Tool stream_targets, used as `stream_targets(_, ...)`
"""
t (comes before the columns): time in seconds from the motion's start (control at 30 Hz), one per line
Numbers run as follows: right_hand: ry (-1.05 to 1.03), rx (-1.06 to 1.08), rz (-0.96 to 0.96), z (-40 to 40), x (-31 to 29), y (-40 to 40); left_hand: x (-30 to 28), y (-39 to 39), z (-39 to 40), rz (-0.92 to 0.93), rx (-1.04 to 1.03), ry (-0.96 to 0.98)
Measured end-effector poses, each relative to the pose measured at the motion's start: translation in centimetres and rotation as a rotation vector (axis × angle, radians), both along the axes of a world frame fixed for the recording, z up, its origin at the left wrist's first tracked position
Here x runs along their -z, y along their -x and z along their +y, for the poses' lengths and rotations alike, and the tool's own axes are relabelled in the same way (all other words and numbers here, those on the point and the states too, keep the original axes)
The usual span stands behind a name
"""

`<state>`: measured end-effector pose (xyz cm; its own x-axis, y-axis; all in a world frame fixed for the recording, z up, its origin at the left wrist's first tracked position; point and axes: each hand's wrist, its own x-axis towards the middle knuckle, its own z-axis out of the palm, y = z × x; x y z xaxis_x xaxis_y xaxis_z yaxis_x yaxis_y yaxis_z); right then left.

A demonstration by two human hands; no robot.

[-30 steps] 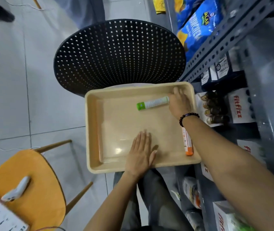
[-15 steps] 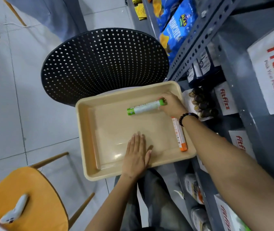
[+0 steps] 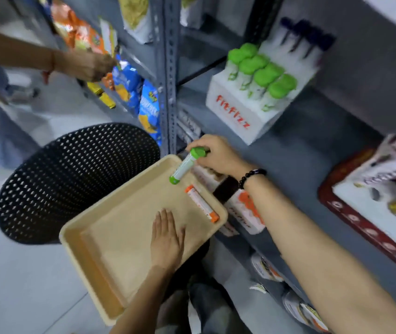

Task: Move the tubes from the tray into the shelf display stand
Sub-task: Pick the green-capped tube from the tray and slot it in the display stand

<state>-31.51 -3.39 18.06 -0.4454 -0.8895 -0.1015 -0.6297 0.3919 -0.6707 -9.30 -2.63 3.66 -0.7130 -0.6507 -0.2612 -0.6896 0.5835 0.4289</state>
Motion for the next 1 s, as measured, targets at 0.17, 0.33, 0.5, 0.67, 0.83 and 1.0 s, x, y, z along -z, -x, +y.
stream_targets(0.17,0.012,0.147,0.152,6.8,-8.4,1.0,-5.1,4.9,-1.4,0.176,0.157,0.109)
stream_targets(0.33,0.031,0.326,0.246,15.1,-14.9,1.7,-9.1,10.6,0.2,0.357,0.352,0.161)
stream_targets(0.5,0.051,0.498,0.271,22.9,-18.8,2.0,-12.4,16.2,4.4,0.454,0.502,0.171)
stream_targets(0.67,0.014,0.588,0.3,28.2,-20.5,2.4,-12.4,21.3,8.0,0.393,0.65,0.162)
stream_targets(0.83,-0.043,0.605,0.321,30.7,-20.9,3.0,-11.0,23.5,9.5,0.272,0.707,0.192)
stream_targets(1.0,-0.179,0.637,0.328,31.3,-20.8,4.0,-10.2,23.5,9.6,0.238,0.724,0.292)
